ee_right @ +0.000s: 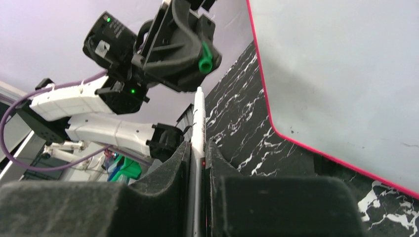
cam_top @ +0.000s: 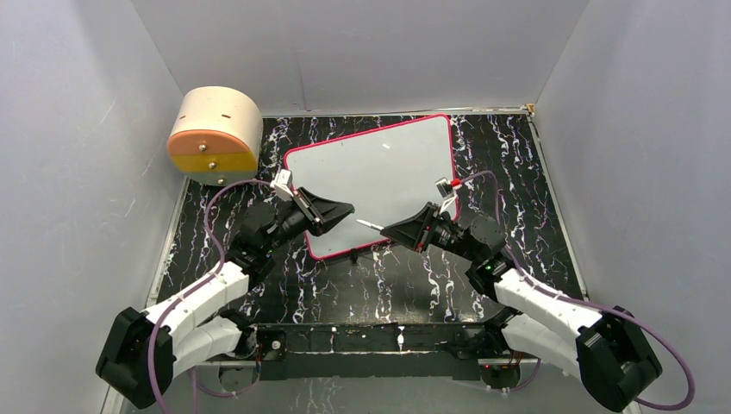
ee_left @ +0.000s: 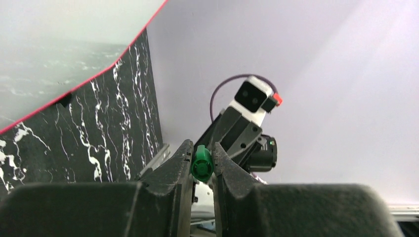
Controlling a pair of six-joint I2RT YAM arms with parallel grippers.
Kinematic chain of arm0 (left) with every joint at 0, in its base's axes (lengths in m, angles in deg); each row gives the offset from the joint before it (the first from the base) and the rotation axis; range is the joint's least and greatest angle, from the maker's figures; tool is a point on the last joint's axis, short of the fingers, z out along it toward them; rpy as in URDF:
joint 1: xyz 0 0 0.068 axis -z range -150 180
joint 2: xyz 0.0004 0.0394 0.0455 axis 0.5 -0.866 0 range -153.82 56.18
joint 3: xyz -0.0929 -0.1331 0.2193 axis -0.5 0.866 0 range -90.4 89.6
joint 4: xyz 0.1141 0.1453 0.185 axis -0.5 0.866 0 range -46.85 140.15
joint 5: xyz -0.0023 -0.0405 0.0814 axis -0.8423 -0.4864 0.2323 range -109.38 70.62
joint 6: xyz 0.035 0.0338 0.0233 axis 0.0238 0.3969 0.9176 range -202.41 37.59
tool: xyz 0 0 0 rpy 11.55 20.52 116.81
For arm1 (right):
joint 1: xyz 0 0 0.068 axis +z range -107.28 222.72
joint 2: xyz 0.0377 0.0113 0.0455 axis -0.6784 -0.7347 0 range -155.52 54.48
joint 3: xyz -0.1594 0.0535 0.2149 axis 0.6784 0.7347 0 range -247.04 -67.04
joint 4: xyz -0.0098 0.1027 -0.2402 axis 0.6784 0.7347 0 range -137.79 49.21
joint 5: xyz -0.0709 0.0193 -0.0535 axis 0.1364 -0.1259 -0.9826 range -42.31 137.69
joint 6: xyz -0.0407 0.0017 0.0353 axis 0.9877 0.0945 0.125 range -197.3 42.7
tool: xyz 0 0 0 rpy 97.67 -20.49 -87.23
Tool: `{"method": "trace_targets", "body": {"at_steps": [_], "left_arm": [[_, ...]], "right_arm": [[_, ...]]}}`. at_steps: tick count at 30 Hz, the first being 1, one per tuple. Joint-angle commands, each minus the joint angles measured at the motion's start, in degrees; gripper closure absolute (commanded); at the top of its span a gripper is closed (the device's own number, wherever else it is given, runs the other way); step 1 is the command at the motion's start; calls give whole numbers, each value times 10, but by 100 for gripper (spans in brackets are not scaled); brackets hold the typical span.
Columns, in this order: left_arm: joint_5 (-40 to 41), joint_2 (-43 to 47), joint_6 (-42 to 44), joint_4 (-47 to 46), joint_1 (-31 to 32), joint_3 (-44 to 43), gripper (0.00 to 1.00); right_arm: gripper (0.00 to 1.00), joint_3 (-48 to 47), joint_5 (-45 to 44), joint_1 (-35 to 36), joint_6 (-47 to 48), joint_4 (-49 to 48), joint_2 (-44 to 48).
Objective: Write a sentence on the whiteboard
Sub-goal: Open the whiteboard marker at the center of the board, then place the pen cap at the center of the board.
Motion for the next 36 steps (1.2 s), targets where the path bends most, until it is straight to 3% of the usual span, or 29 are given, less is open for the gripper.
{"method": "trace_targets", "body": {"at_steps": [1, 6, 11, 19, 28, 36], "left_arm": [[41, 21, 25, -12, -6, 10, 100], [27, 39, 99, 70, -6, -20, 100], [24, 53, 235, 268, -5, -92, 100], [7, 24, 381, 489, 2, -189, 100], [98, -42, 436, 620, 96, -240, 100], [159, -132, 444, 668, 184, -269, 100]], "right_arm": [[100, 14, 15, 3, 27, 16, 35], [100, 28, -7, 2, 57, 72, 84], [100, 23, -53, 3, 118, 167, 147], [100, -13, -125, 2, 203, 306, 216], [100, -60, -232, 3, 277, 431, 283], [100, -78, -274, 2, 300, 474, 308]]}}
